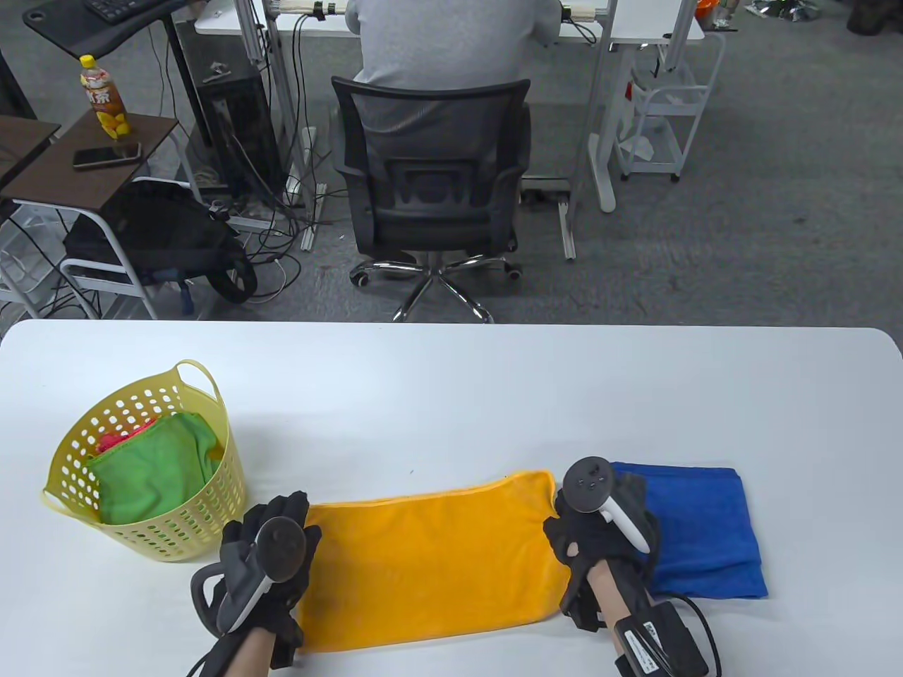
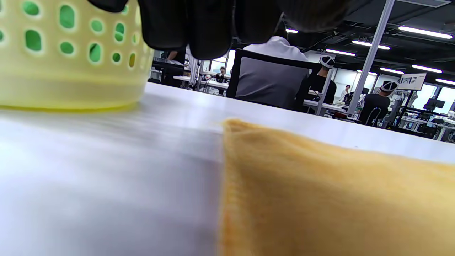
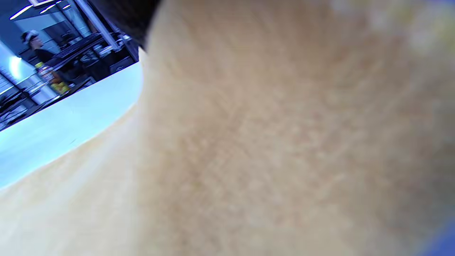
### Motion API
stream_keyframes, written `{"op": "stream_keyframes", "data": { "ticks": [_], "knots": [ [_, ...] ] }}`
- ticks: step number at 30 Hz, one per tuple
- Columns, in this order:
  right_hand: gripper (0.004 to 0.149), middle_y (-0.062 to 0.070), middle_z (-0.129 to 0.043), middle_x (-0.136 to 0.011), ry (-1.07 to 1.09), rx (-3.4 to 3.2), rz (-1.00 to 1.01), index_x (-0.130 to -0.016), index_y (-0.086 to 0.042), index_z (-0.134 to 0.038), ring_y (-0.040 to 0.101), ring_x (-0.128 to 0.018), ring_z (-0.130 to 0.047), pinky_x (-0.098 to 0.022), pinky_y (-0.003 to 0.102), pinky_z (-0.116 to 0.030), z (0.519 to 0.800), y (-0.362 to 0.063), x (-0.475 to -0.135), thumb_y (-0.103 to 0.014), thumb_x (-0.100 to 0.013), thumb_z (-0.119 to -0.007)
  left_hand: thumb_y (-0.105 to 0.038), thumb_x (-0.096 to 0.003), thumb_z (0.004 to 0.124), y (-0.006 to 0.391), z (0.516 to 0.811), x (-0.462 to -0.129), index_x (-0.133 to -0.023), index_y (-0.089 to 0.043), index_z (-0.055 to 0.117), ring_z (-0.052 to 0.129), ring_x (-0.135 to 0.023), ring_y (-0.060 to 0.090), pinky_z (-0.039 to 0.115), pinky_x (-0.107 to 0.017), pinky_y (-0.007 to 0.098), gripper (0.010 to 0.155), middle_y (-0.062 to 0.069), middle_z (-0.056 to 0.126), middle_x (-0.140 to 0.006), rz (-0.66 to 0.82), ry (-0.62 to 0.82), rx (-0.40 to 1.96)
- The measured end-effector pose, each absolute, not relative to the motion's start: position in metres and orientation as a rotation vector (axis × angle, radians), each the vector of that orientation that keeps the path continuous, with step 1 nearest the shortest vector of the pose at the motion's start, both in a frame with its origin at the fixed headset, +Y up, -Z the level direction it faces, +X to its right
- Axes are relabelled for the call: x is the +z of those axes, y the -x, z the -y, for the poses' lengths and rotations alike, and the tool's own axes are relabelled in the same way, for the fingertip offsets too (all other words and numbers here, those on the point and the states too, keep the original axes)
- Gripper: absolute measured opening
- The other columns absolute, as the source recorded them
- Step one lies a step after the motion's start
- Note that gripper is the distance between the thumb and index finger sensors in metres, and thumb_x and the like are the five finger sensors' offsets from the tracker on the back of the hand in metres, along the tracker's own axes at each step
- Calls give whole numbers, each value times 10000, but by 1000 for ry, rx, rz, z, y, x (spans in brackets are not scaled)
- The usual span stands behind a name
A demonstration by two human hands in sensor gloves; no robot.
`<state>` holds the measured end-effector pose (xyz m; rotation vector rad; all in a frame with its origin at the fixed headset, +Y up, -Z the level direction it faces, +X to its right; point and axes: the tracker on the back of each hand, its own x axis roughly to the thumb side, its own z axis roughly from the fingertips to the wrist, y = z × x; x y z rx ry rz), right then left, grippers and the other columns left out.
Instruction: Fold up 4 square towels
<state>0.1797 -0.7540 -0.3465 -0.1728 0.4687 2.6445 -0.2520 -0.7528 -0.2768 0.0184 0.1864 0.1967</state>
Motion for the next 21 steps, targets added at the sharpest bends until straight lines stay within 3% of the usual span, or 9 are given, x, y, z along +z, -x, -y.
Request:
{"op": "stream_keyframes", "data": {
  "ticks": [5,9,13,16,21],
  "knots": [
    [491,207,-920,-676,410,2637,-401,-901,-53,-697,72,-200,-981,-440,470,-847,739,-236,-342,-260,-487,-862,-535,-503,704,252,754,-278,-1099,-395,597,703,-1103,303,509,-854,563,622,-13,680,-1163,-172,26,203],
    [489,213,-916,-681,451,2641,-328,-903,-47,-696,75,-199,-982,-435,472,-848,719,-247,-334,-250,-490,-861,-546,-502,699,248,755,-280,-1103,-398,591,692,-1111,318,523,-847,580,629,-5,644,-1182,-158,41,195],
    [489,216,-914,-688,302,2638,-337,-909,-41,-693,71,-194,-985,-417,459,-854,702,-205,-330,-252,-498,-853,-557,-504,690,244,753,-280,-1111,-399,576,687,-1115,317,518,-850,581,637,-5,623,-1193,-136,47,206],
    [485,216,-917,-687,155,2649,-375,-909,-41,-696,67,-192,-987,-408,452,-859,699,-145,-333,-253,-501,-850,-559,-503,690,243,753,-280,-1110,-400,579,686,-1116,315,516,-851,581,637,-5,623,-1192,-129,44,203],
    [482,210,-920,-685,18,2699,-508,-909,-44,-698,58,-193,-987,-406,444,-861,733,-37,-344,-260,-504,-845,-558,-503,690,246,753,-279,-1107,-401,581,693,-1114,307,514,-853,577,634,-8,631,-1188,-131,23,204]
  ]
}}
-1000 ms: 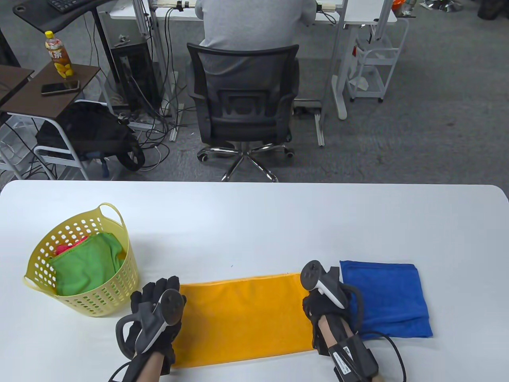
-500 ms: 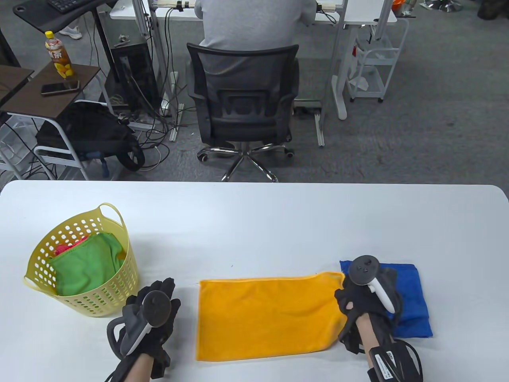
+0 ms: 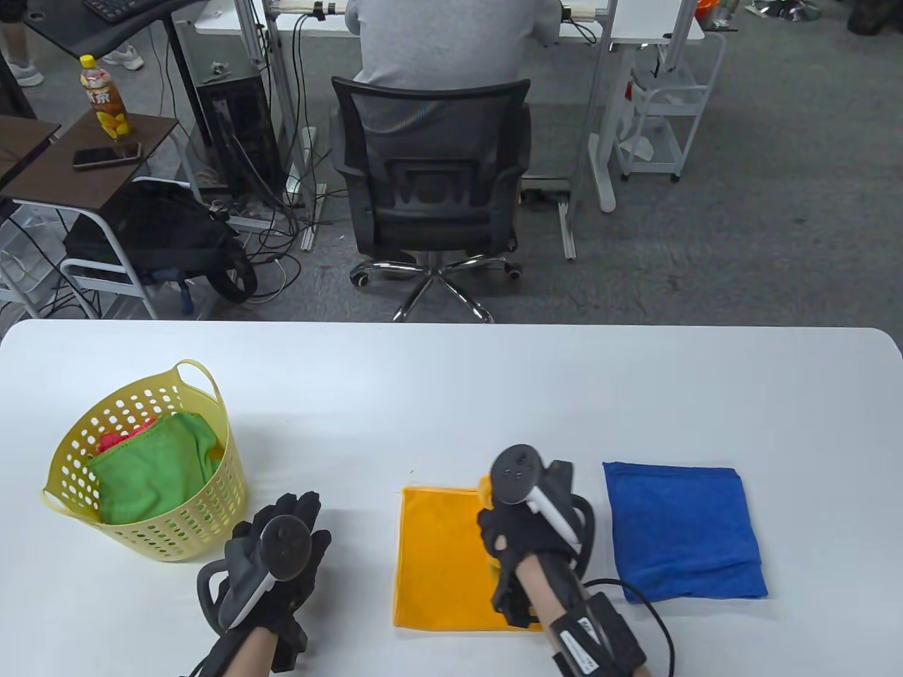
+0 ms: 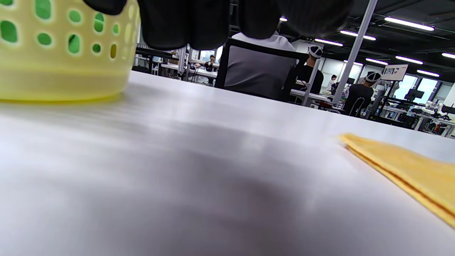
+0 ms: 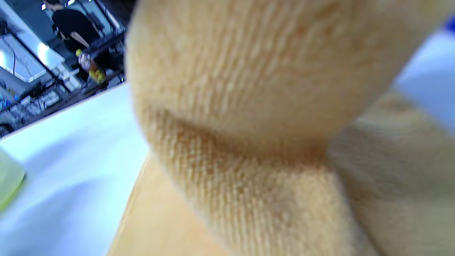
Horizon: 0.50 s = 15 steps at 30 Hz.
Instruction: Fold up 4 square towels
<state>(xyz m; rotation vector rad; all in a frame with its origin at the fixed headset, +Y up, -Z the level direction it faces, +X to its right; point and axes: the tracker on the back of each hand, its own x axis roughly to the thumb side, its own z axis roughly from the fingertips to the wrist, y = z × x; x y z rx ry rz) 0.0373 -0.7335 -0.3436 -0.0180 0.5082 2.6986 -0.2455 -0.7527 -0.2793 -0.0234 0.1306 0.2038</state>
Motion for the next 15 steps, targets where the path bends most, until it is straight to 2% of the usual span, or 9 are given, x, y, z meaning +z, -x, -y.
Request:
{"op": "stream_keyframes", "data": {
  "ticks": [4,6,8,10,12,13,15],
  "knots": [
    [515,232,-887,-732,-14,2700,-680,-928,-34,-665,98,-265,-1005,-446,476,-835,774,10,-346,-290,-511,-826,-555,-502,693,249,753,-279,-1103,-396,590,701,-1109,307,516,-852,576,631,-6,639,-1183,-139,14,215],
    [524,248,-864,-753,-36,2671,-709,-939,-27,-645,116,-303,-1010,-461,489,-824,778,13,-344,-295,-519,-808,-555,-502,693,250,753,-280,-1104,-393,593,701,-1108,310,516,-852,576,632,-6,639,-1184,-142,16,220],
    [580,283,-833,-803,-70,2591,-732,-985,-10,-594,158,-381,-1025,-484,521,-806,773,9,-343,-349,-539,-745,-558,-502,689,250,754,-281,-1105,-398,587,699,-1110,305,513,-853,576,632,-9,635,-1185,-141,20,221],
    [658,335,-764,-898,-136,2394,-804,-1028,14,-526,260,-503,-1026,-510,576,-779,768,7,-340,-396,-548,-713,-561,-504,686,250,754,-282,-1106,-399,585,698,-1111,306,511,-855,576,632,-10,633,-1187,-138,27,220],
    [740,406,-586,-1017,-266,2040,-910,-1070,42,-414,482,-720,-896,-535,672,-710,758,8,-333,-418,-560,-688,-562,-506,684,249,755,-283,-1106,-400,585,700,-1111,303,511,-856,575,630,-13,631,-1188,-134,37,221],
    [756,418,-551,-1035,-315,1909,-941,-1083,47,-395,530,-761,-847,-539,688,-691,750,7,-329,-421,-564,-685,-562,-506,683,248,755,-283,-1106,-402,585,701,-1111,301,510,-856,575,628,-13,631,-1189,-131,42,219],
    [767,421,-543,-1043,-367,1828,-930,-1097,43,-376,516,-764,-850,-544,683,-691,734,-1,-325,-429,-571,-674,-563,-506,682,247,756,-283,-1105,-401,588,704,-1110,301,514,-856,573,628,-13,633,-1188,-126,44,216]
  ]
}}
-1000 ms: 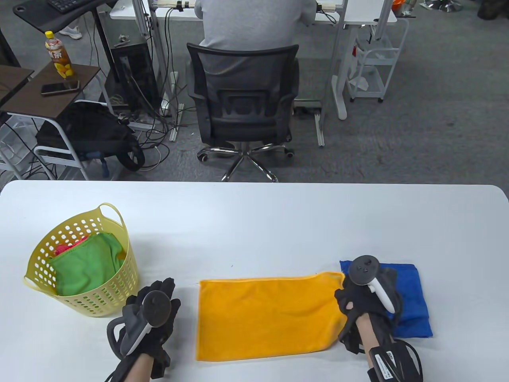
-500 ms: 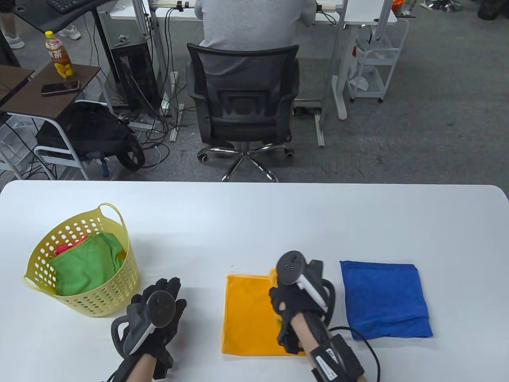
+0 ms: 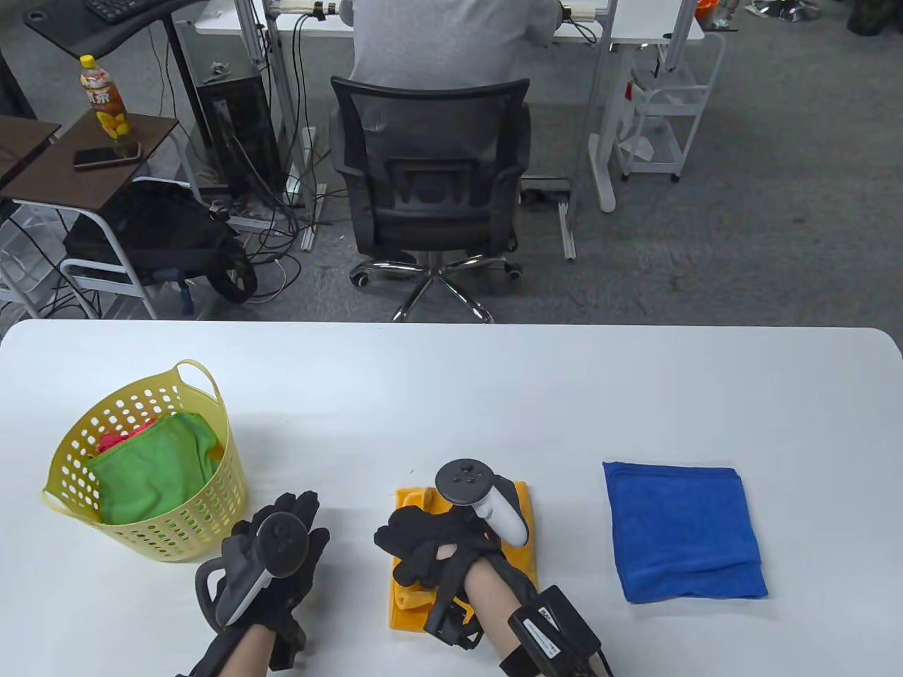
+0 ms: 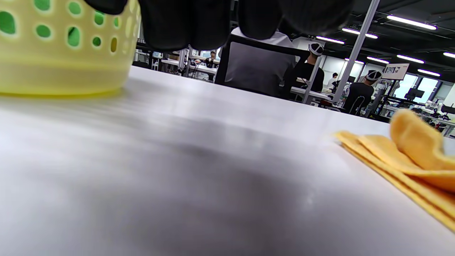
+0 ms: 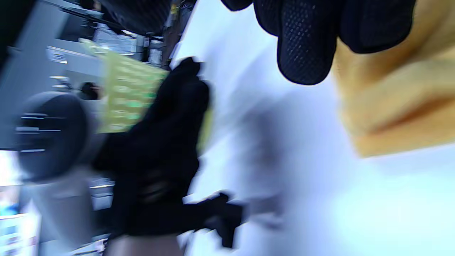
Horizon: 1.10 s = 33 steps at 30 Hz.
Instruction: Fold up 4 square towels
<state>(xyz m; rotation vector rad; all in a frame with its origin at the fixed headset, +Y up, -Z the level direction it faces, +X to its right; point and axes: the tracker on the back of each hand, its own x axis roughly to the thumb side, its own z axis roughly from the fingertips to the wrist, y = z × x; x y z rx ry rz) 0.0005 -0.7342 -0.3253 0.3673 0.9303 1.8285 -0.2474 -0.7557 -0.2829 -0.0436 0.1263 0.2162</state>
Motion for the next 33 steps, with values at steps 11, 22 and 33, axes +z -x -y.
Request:
{"op": "stream_keyframes", "data": {
  "ticks": [11,22,33],
  "knots": [
    [610,353,-832,-784,389,2698,-637,-985,71,-687,282,-464,-935,-460,565,-764,756,-120,-345,-374,-567,-687,-559,-507,681,241,756,-281,-1102,-402,594,702,-1111,301,513,-857,571,622,-13,634,-1187,-109,40,199],
    [437,304,-772,-739,432,2680,-454,-839,6,-821,256,-509,-809,-509,600,-668,797,-104,-345,-244,-480,-830,-554,-505,686,238,758,-279,-1101,-395,598,704,-1109,302,514,-854,573,623,-8,635,-1186,-105,40,173],
    [434,201,-950,-680,143,2583,-122,-925,-119,-719,142,-224,-1006,-200,340,-906,721,-152,-343,-274,-520,-745,-578,-505,664,239,756,-279,-1087,-443,618,706,-1108,299,513,-855,570,599,-18,639,-1187,-106,36,184]
  ]
}}
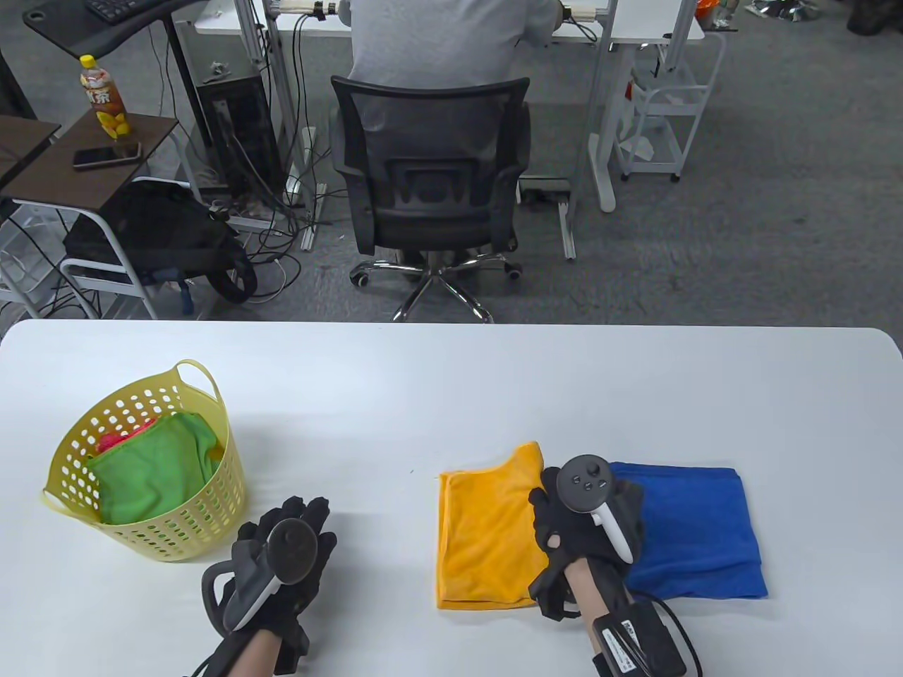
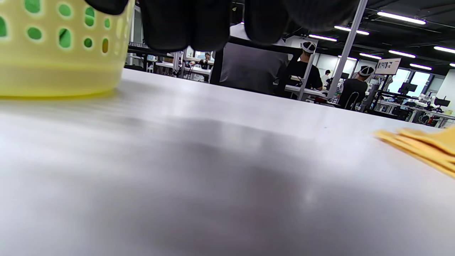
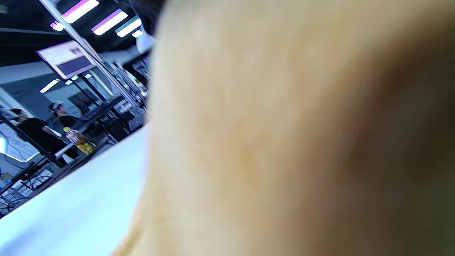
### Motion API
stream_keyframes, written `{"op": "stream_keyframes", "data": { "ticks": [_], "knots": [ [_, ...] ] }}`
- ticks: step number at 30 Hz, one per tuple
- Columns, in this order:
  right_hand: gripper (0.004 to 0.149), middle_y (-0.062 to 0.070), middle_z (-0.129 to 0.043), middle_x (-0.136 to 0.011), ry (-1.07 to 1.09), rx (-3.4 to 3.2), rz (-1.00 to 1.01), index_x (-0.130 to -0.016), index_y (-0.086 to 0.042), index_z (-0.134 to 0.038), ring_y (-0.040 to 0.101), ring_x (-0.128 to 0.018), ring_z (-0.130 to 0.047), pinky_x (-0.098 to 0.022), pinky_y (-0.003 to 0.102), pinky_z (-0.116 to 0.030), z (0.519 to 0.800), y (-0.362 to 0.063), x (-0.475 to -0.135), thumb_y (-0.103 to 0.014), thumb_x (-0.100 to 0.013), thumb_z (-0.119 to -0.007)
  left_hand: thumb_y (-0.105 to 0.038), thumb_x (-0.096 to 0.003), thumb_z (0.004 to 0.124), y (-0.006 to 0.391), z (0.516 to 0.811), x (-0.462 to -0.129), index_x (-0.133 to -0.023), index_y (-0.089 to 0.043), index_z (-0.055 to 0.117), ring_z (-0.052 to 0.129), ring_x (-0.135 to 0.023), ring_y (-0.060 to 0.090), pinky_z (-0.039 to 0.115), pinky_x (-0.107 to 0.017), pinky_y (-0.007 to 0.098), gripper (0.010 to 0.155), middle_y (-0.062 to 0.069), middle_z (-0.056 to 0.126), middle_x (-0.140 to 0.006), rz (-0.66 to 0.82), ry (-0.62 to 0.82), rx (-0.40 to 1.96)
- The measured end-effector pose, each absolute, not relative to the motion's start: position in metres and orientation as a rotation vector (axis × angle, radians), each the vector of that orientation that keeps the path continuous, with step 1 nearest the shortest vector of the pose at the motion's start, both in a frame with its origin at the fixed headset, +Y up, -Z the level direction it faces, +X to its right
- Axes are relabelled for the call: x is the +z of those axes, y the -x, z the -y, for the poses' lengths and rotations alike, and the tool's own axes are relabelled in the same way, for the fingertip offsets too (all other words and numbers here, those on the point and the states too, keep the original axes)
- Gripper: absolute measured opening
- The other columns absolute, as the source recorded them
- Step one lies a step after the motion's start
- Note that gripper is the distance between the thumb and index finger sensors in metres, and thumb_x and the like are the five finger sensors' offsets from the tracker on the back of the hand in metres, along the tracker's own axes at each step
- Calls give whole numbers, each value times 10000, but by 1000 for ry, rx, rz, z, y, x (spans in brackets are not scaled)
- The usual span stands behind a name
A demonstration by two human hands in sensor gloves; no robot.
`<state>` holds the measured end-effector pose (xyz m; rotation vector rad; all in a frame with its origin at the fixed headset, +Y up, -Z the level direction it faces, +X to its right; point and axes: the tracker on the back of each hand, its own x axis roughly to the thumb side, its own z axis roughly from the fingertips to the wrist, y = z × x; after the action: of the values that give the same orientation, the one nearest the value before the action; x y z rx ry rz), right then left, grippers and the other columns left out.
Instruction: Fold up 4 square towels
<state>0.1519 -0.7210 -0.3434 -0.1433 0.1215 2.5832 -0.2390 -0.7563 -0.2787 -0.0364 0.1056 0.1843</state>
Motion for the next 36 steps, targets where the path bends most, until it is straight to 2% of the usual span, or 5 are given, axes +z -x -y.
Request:
{"op": "stream_keyframes", "data": {
  "ticks": [15,22,24,30,36],
  "knots": [
    [426,197,-975,-631,105,2582,113,-902,-118,-767,142,-162,-984,-161,327,-885,628,-225,-350,-270,-505,-790,-580,-503,664,240,758,-279,-1089,-440,615,707,-1105,305,515,-854,569,605,-11,637,-1188,-113,39,172],
    [432,215,-962,-659,415,2532,67,-908,-113,-764,174,-207,-979,-208,363,-870,681,-329,-346,-267,-506,-796,-581,-502,664,236,753,-277,-1091,-439,613,704,-1107,304,514,-854,570,607,-10,632,-1190,-101,19,169],
    [439,222,-955,-684,554,2571,87,-906,-110,-768,202,-261,-982,-258,398,-862,707,-353,-348,-271,-499,-807,-582,-503,663,234,754,-277,-1090,-441,612,703,-1108,303,513,-855,569,606,-11,633,-1190,-97,23,157],
    [599,326,-664,-1047,932,2659,-12,-1026,-80,-652,469,-841,-790,-620,707,-577,759,-389,-348,-314,-497,-805,-588,-497,669,230,760,-277,-1099,-424,601,699,-1109,307,513,-852,572,627,-4,629,-1191,-98,45,132],
    [779,384,-471,-1122,626,2588,106,-1113,-47,-477,621,-942,-587,-620,771,-496,701,-328,-354,-420,-501,-782,-600,-493,669,227,769,-280,-1091,-387,623,676,-1119,317,504,-854,574,636,2,612,-1197,-96,91,105]
  ]
}}
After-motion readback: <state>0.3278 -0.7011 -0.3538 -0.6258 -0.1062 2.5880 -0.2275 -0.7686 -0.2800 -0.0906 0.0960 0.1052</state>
